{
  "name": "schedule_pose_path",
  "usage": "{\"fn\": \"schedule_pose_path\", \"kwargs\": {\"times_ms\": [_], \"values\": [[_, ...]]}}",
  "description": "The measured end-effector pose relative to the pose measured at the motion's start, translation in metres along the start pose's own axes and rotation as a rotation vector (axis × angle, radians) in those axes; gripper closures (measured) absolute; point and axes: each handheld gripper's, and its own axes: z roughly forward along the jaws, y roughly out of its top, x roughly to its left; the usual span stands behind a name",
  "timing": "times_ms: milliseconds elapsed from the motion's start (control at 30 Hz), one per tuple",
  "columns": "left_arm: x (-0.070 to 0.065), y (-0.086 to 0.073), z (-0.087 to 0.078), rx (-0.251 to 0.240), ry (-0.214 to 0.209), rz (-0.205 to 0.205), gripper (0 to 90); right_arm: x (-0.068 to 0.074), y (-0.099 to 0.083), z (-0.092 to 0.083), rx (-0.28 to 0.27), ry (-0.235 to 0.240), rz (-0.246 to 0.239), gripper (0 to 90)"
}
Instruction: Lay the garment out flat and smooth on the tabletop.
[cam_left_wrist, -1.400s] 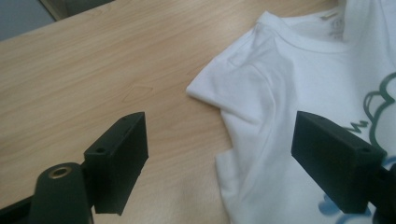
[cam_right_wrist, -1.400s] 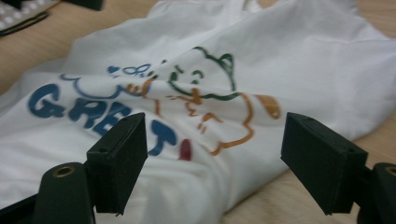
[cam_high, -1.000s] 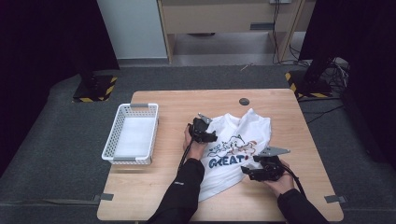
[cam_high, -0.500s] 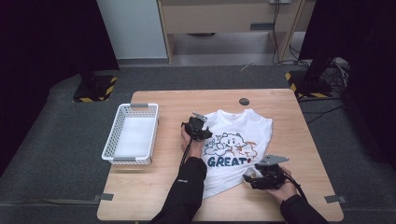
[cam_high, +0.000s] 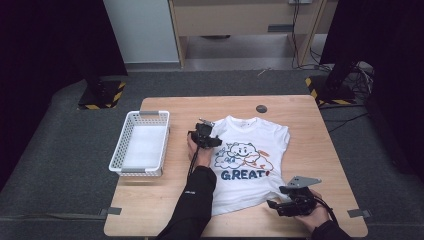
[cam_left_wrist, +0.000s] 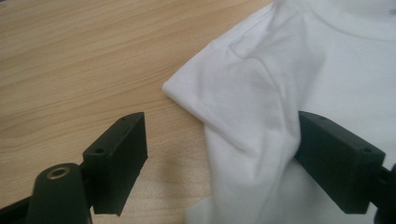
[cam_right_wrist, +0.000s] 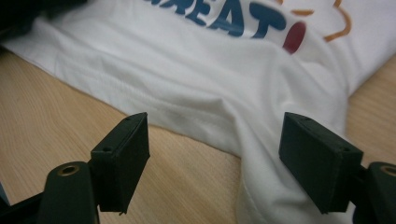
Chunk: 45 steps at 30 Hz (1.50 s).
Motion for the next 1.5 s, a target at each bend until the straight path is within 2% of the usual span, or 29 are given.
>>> {"fn": "schedule_pose_path", "kwargs": {"times_ms": [67, 133, 200, 267, 333, 367, 400, 467, 600, 667, 767, 867, 1000, 1033, 1167, 1333, 1433, 1500], "values": [[0.001, 0.002, -0.01, -0.022, -0.039, 0.0, 17.1, -0.001, 0.003, -0.006, -0.032, -0.008, 0.003, 22.8], [0.001, 0.004, -0.02, -0.028, -0.063, 0.026, 16.4, -0.002, 0.008, -0.011, -0.067, -0.021, 0.012, 21.5], [0.001, 0.003, -0.03, -0.035, -0.064, 0.06, 15.9, -0.005, 0.012, -0.013, -0.094, -0.044, 0.022, 20.1], [0.003, 0.001, -0.036, -0.038, -0.064, 0.076, 15.7, -0.009, 0.016, -0.011, -0.113, -0.085, 0.027, 18.5], [0.005, -0.003, -0.037, -0.028, -0.059, 0.082, 15.3, -0.014, 0.02, -0.005, -0.111, -0.129, 0.029, 17.2], [0.005, -0.003, -0.037, -0.028, -0.059, 0.082, 15.0, -0.014, 0.02, -0.005, -0.111, -0.129, 0.029, 17.2], [0.007, -0.008, -0.033, -0.021, -0.059, 0.078, 15.0, -0.016, 0.021, -0.002, -0.105, -0.151, 0.035, 16.5], [0.007, -0.011, -0.027, -0.009, -0.062, 0.067, 14.8, -0.021, 0.021, 0.009, -0.071, -0.205, 0.035, 17.3], [0.004, -0.016, -0.011, 0.014, -0.064, 0.056, 14.2, -0.018, 0.018, 0.018, -0.021, -0.254, 0.004, 19.7], [0.003, -0.018, -0.006, 0.024, -0.063, 0.048, 14.3, -0.016, 0.016, 0.02, -0.009, -0.252, 0.0, 19.7], [0.003, -0.019, -0.002, 0.01, -0.075, 0.017, 14.0, -0.012, 0.013, 0.021, -0.003, -0.243, -0.008, 19.1], [0.004, -0.02, 0.0, -0.006, -0.075, 0.014, 13.9, -0.009, 0.014, 0.022, -0.013, -0.241, -0.018, 18.3], [0.004, -0.02, 0.001, -0.014, -0.069, 0.008, 13.9, -0.008, 0.014, 0.025, 0.018, -0.25, -0.033, 15.3], [0.005, -0.02, 0.002, -0.017, -0.068, 0.005, 13.9, -0.007, 0.012, 0.026, 0.042, -0.255, -0.047, 12.7], [0.007, -0.02, 0.004, -0.019, -0.069, -0.014, 12.3, -0.007, 0.001, 0.018, 0.051, -0.225, -0.033, 9.0], [0.009, -0.019, 0.005, -0.012, -0.067, -0.033, 11.3, -0.003, -0.007, 0.011, 0.063, -0.212, -0.039, 7.0], [0.009, -0.019, 0.005, -0.006, -0.07, -0.03, 11.4, -0.001, -0.009, 0.009, 0.076, -0.196, -0.02, 6.5], [0.01, -0.018, 0.002, 0.017, -0.084, -0.026, 13.8, -0.002, -0.009, 0.009, 0.084, -0.19, -0.012, 6.1]]}}
